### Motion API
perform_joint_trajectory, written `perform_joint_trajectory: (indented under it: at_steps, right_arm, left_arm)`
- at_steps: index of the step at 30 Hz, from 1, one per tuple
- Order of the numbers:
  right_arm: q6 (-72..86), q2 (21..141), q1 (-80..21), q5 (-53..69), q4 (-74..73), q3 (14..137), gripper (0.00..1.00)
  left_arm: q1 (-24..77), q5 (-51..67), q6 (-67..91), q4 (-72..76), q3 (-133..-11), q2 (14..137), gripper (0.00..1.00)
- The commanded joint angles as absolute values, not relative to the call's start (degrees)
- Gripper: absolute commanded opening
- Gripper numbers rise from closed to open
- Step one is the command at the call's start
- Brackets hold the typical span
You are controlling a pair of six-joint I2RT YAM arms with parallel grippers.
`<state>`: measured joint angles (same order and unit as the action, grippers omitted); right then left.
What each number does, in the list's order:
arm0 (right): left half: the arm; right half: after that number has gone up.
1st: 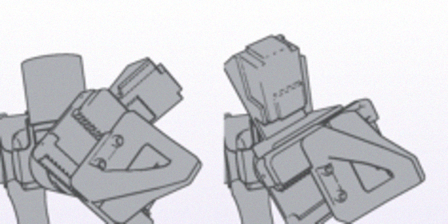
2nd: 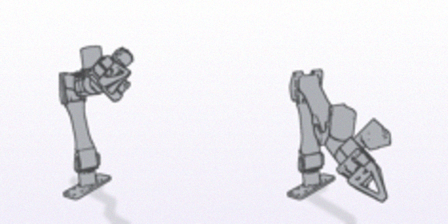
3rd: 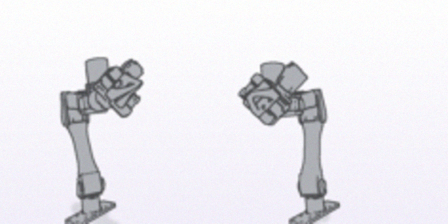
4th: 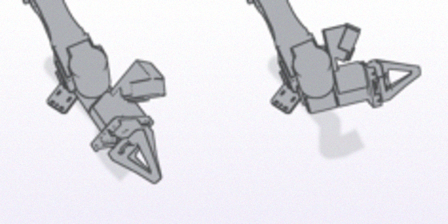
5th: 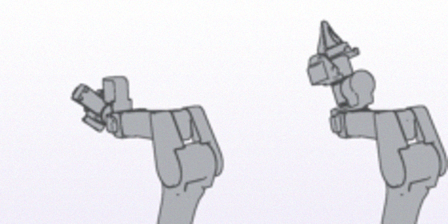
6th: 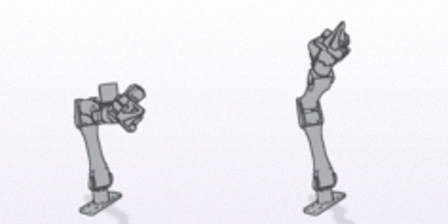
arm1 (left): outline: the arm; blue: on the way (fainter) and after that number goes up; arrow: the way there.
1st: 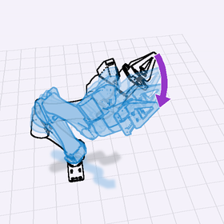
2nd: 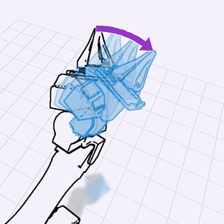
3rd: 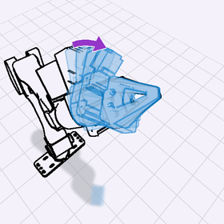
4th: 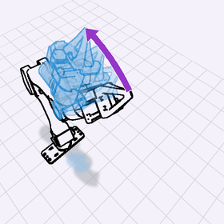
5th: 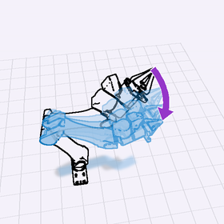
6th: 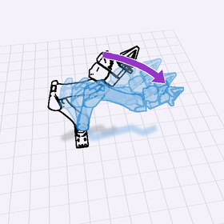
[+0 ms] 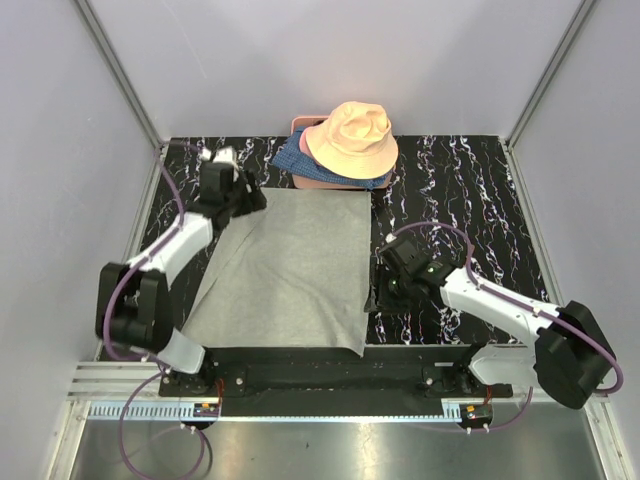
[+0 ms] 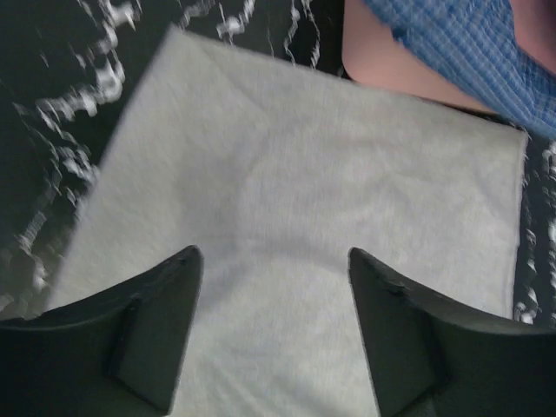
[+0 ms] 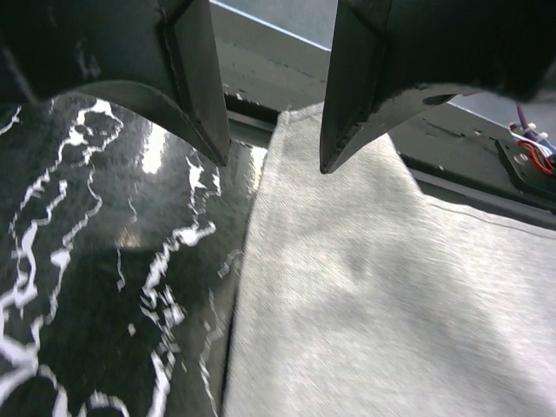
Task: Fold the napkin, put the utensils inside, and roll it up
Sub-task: Flatten the napkin out
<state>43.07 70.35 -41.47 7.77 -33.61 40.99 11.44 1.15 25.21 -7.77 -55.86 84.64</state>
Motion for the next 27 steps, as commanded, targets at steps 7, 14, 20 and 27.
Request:
perform_joint_trajectory:
  at_steps: [7, 14, 20, 27]
  right_arm:
    - [38.2, 72.2, -39.6, 6.6, -30.8, 47.1, 0.54]
    - [38.0, 72.5, -37.2, 8.8, -29.9, 45.7, 0.55]
    - [38.8, 70.0, -36.3, 9.2, -29.4, 43.6, 0.55]
    - [39.3, 68.6, -35.7, 9.5, -29.5, 42.2, 0.56]
  left_arm:
    - [12.0, -7.9, 15.5, -22.4, -82.0, 109.0, 0.5]
    - [13.8, -7.1, 15.5, -25.0, -90.8, 118.1, 0.5]
    - [13.8, -8.4, 16.0, -26.4, -93.3, 122.3, 0.47]
    - [13.8, -11.0, 17.0, -26.8, -93.5, 123.9, 0.37]
